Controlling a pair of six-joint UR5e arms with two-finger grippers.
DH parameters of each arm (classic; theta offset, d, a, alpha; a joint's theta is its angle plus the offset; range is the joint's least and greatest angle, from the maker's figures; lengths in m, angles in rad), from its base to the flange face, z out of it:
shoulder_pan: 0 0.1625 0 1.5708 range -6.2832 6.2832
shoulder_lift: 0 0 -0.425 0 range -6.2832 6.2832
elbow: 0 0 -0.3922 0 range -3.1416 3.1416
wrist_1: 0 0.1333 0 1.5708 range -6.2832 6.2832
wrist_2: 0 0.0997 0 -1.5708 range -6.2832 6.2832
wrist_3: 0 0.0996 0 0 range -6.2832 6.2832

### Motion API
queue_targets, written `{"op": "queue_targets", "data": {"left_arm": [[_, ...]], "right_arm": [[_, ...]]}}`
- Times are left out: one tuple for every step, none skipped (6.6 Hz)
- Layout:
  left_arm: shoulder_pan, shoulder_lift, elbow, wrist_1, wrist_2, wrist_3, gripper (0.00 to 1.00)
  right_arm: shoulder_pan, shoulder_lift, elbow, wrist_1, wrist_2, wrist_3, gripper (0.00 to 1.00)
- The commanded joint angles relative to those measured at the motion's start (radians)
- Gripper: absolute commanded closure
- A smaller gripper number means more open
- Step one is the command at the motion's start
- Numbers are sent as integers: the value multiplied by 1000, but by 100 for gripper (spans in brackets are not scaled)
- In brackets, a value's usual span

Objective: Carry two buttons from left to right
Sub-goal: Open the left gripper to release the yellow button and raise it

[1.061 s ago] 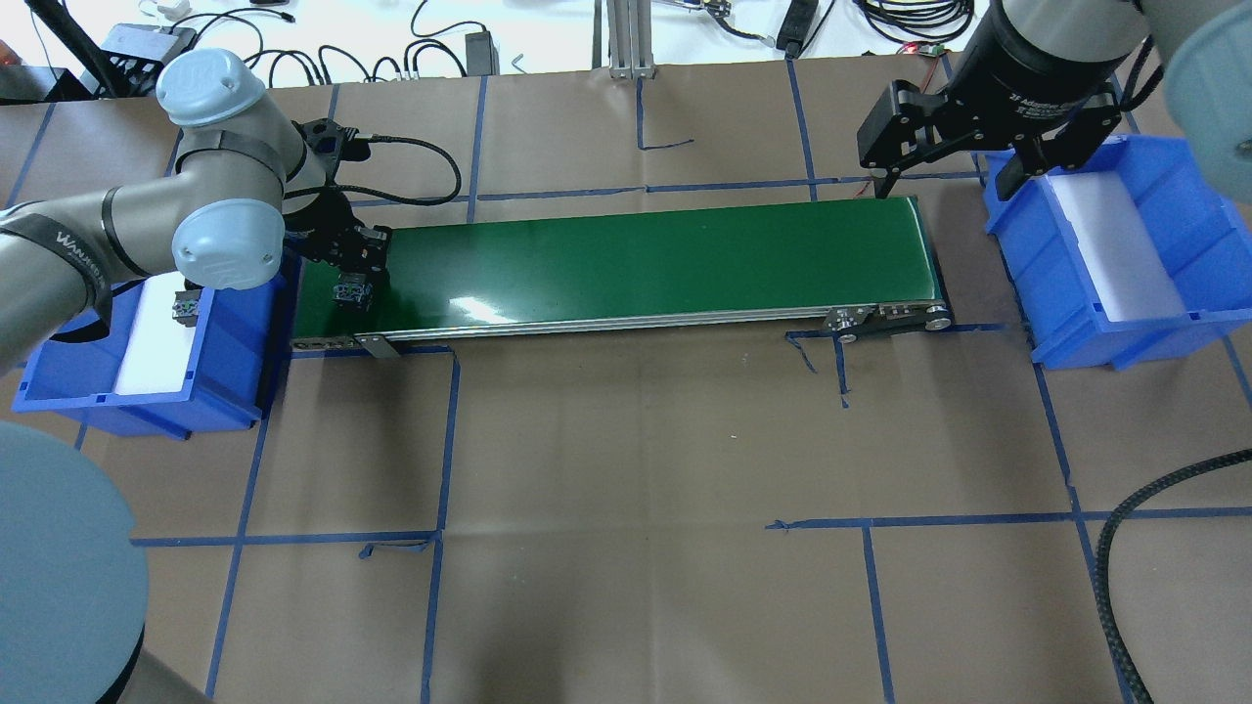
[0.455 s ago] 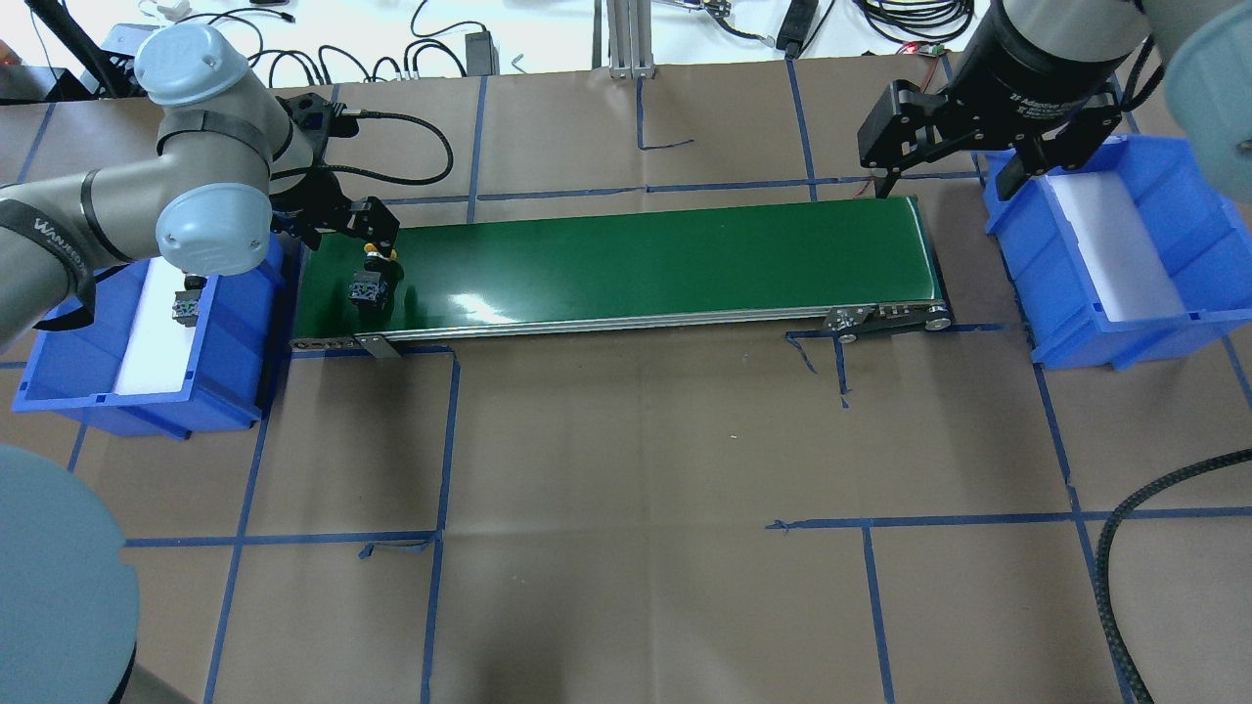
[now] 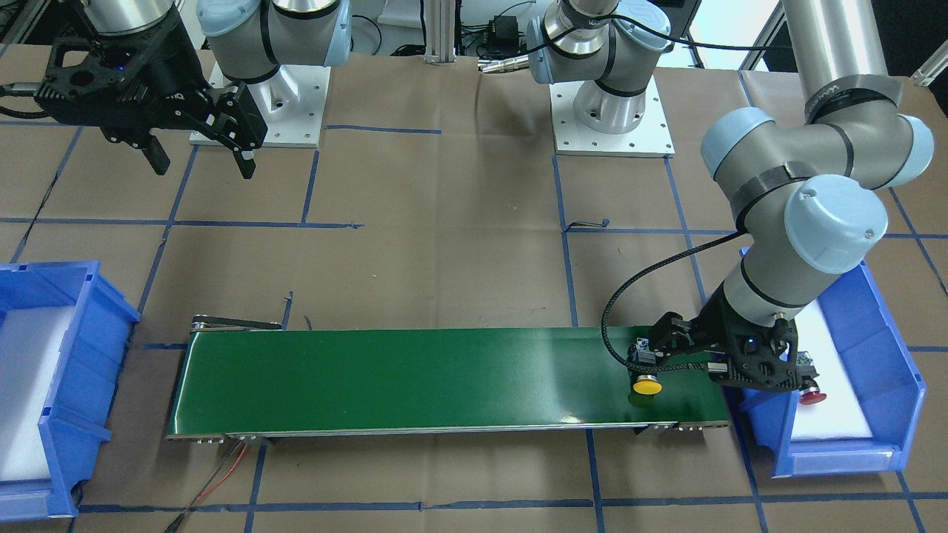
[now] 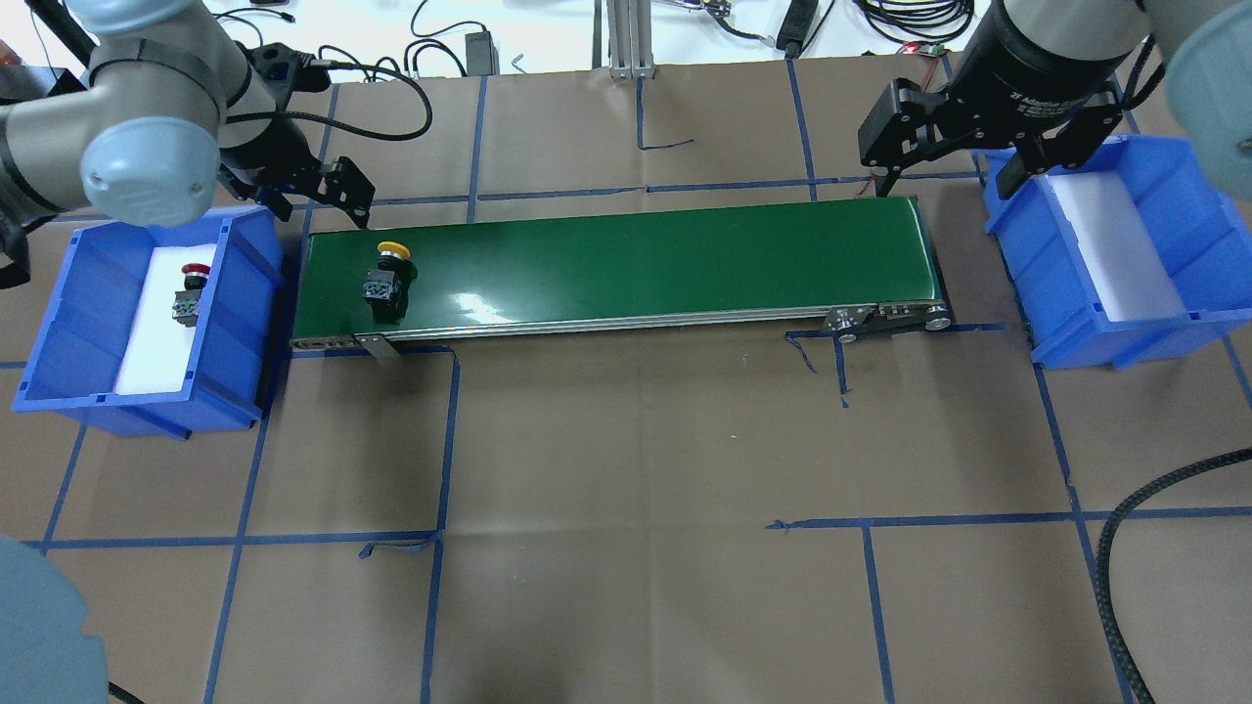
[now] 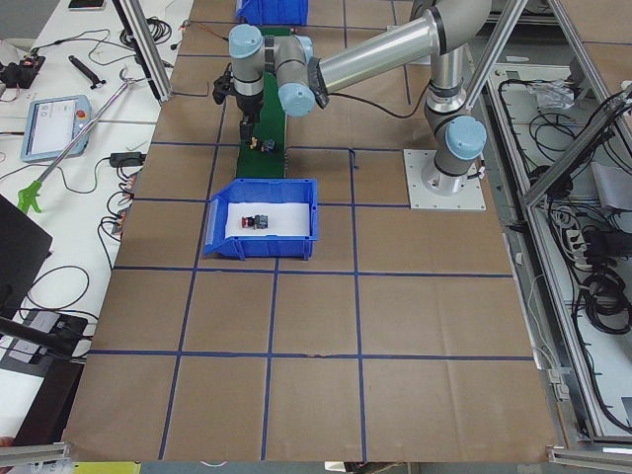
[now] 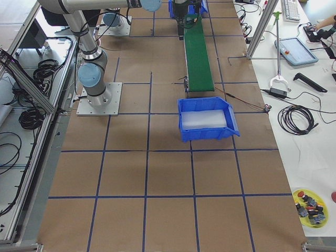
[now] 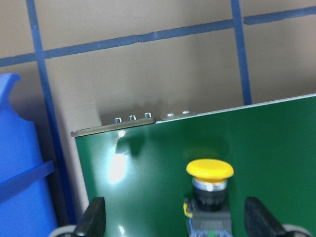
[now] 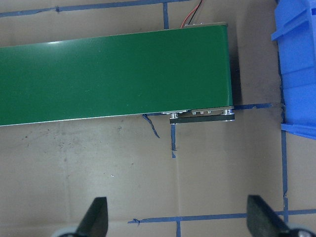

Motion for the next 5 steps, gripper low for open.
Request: {"op": "queue_targets", "data": {"left_arm": [[11, 32, 92, -160, 2, 6, 0], [15, 25, 103, -165, 2, 9, 0], [38, 22, 101, -153, 2, 14, 0], [107, 11, 101, -148, 11, 21, 0], [171, 8, 100, -148, 12, 69, 0]], "right_arm": [[0, 0, 0, 1, 1, -1, 0], [0, 0, 0, 1, 1, -1, 0], [0, 0, 1, 1, 1, -3, 0], [0, 0, 0, 0, 1, -1, 0], [0, 0, 1, 1, -1, -3, 0]]}}
